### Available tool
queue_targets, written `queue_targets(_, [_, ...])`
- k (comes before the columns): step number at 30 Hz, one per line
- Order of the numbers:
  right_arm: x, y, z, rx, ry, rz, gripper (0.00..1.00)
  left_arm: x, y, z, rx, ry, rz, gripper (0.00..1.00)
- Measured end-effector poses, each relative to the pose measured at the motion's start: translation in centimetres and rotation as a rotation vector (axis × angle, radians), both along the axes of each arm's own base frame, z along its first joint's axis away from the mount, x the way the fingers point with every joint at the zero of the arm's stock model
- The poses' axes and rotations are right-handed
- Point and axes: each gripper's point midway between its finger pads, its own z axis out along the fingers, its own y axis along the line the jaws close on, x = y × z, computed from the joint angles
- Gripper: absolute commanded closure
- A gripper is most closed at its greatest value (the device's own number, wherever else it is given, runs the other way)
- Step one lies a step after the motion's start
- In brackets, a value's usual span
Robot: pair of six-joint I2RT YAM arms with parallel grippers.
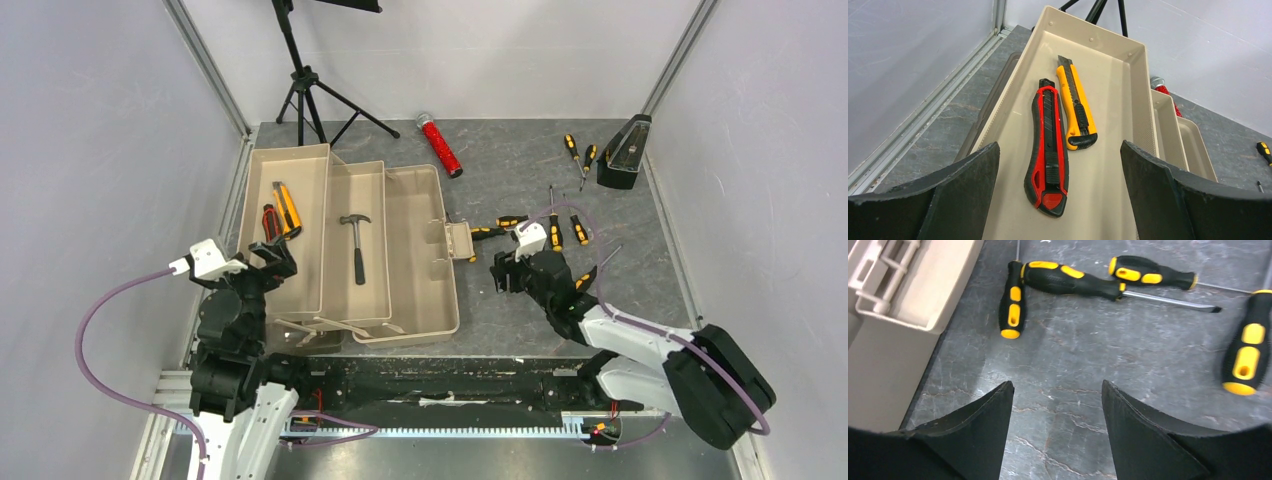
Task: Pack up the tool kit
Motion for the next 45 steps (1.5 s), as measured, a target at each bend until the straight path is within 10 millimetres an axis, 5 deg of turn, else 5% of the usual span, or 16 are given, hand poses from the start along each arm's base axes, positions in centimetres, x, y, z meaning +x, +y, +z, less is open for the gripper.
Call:
queue_targets(15, [1.7,4.6,-3.6,0.134,-0.001,0.115,0.35,0.1,0.0,-0.1,0.001,0.005,0.000,0.05])
queue_targets(22, [3.2,6.4,-3.7,0.164,-0.011,0.140,0.39,0.1,0.0,-0.1,0.001,0.005,0.000,0.05])
queue_targets(29, [4.0,7.1,-5.5,0.157,0.033,0.129,0.58,0.1,0.0,-0.1,0.001,0.005,0.000,0.06])
queue_targets(39, [3.8,6.2,-4.9,0.177,0.041,0.072,0.95,0.1,0.0,-0.2,0.001,0.006,0.000,0.06])
queue_targets(45, [2.4,5.1,-3.6,0.185,0.051,0.052,1.00,0.1,0.0,-0.3,0.002,0.009,0.000,0.06])
